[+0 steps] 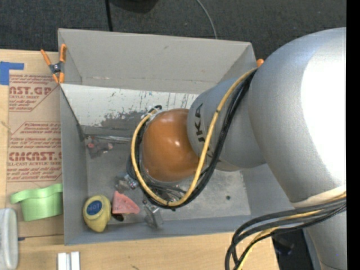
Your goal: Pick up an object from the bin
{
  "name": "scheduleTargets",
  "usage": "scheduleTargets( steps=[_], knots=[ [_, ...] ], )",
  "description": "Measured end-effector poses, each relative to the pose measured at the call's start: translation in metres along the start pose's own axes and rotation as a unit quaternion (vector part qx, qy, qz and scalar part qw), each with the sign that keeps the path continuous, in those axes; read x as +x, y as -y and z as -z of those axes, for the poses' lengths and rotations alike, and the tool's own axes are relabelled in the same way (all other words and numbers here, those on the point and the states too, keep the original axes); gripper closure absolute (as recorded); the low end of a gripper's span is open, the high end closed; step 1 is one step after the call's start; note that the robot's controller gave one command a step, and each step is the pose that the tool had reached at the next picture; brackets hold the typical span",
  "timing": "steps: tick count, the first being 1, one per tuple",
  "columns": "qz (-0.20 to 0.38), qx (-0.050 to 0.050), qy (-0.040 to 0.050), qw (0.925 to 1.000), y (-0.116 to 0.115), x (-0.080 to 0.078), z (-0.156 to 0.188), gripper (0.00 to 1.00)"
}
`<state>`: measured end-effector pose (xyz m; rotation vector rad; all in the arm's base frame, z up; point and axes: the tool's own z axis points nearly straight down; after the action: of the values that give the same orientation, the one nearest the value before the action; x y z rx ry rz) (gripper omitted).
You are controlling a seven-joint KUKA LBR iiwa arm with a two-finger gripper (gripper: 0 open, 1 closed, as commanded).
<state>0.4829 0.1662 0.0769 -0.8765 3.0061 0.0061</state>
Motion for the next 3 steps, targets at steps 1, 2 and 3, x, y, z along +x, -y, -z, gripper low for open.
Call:
scheduleTargets(
  steps=[1,2,3],
  knots=[
    [0.030,0.001,-0.0009,0.9996,-0.005,-0.004,-0.001,0.00],
    [0.051,0.001,-0.0004,0.9987,-0.008,-0.007,-0.002,0.00],
    [0.124,0.000,0.0013,0.9923,-0.019,-0.072,-0.007,1.00]
  ],
)
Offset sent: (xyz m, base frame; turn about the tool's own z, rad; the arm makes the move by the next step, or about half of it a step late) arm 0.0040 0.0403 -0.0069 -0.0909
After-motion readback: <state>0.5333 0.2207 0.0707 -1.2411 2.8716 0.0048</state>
